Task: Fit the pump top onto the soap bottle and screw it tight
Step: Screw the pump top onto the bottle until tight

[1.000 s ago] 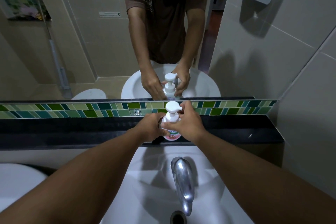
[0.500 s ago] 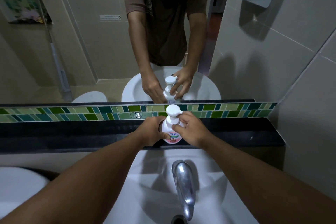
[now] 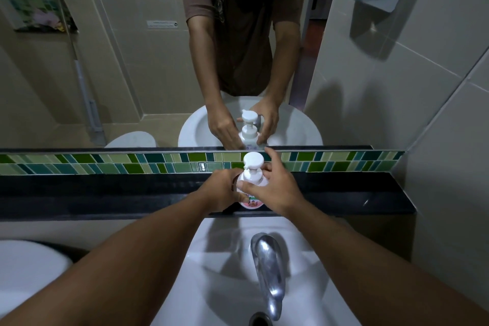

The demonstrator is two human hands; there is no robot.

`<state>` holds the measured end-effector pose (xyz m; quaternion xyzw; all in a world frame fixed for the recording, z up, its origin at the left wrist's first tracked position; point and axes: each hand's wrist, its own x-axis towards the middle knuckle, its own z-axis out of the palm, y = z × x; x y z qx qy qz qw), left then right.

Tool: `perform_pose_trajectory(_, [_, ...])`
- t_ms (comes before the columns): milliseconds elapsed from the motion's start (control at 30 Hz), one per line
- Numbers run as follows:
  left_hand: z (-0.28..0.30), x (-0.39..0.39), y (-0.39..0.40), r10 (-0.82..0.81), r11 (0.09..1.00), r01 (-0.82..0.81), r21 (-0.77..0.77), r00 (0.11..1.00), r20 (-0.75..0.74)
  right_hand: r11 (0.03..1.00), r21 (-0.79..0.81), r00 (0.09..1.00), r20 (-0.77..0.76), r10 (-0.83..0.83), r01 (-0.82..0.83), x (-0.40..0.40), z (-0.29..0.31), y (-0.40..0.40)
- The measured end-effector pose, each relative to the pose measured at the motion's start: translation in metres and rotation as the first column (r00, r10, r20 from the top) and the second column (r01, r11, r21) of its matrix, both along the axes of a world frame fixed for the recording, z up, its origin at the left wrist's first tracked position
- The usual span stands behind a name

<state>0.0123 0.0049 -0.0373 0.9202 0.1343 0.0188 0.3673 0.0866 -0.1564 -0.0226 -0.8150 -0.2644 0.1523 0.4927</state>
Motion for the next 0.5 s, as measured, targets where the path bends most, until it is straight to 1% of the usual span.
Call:
perform_pose_trajectory(67, [-0.001, 0.0, 0.0, 0.012, 1.0, -0.012, -0.022, 1.0, -0.009, 0.996, -0.013, 0.996, 0.019, 0.085, -0.085, 0.002, 0.0, -0.006])
perform_pose_trajectory(167, [-0.003, -0.001, 0.0, 0.02, 0.999, -0.02, -0.038, 1.0, -0.009, 0.987, -0.111, 0.988, 0.094, 0.125, -0.114, 0.003, -0.002, -0.007])
perform_pose_trajectory(233, [-0.005, -0.001, 0.001, 0.011, 0.999, -0.011, -0.032, 1.0, 0.001, 0.99, -0.113, 0.986, 0.136, 0.094, -0.079, 0.001, -0.004, -0.003])
perform_pose_trajectory(300, [-0.005, -0.001, 0.001, 0.006, 1.0, -0.006, -0.02, 1.0, 0.011, 0.991, -0.131, 0.986, 0.169, -0.001, 0.023, -0.002, -0.003, 0.004])
perform_pose_trajectory(367, [-0.006, -0.001, 0.002, 0.003, 1.0, -0.003, -0.008, 1.0, 0.02, 0.985, -0.137, 0.985, 0.153, -0.082, 0.104, -0.004, 0.0, 0.008])
perform_pose_trajectory(400, [-0.007, 0.0, 0.003, 0.0, 1.0, 0.0, -0.002, 1.0, 0.023, 0.988, -0.117, 0.988, 0.13, -0.089, 0.104, -0.004, 0.001, 0.007])
perform_pose_trajectory(500, [-0.01, 0.001, 0.004, 0.002, 1.0, -0.002, -0.018, 1.0, 0.009, 1.0, -0.009, 1.0, 0.016, -0.003, 0.003, 0.002, -0.002, -0.003])
